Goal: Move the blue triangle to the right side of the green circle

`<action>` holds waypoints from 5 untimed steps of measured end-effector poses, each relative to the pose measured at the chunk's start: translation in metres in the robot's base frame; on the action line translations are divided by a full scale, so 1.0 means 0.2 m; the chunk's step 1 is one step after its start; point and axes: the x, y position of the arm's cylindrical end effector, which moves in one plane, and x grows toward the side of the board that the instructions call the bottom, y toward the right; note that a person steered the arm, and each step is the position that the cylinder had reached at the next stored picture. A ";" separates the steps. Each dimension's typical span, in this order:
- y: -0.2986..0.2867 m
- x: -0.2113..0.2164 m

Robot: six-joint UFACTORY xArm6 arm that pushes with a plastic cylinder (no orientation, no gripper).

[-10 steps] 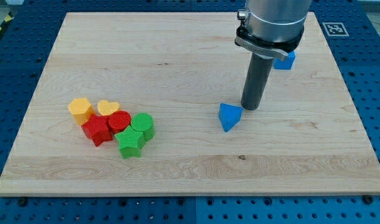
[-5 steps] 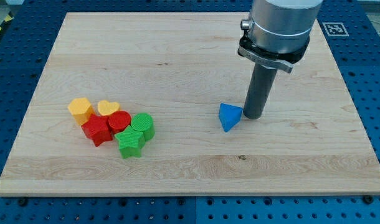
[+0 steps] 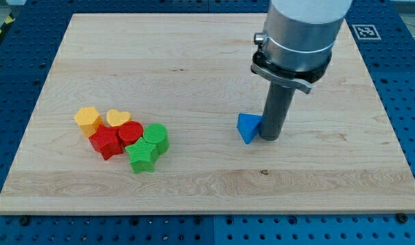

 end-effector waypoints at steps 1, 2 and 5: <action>-0.01 -0.15; -0.01 -0.23; -0.13 -0.18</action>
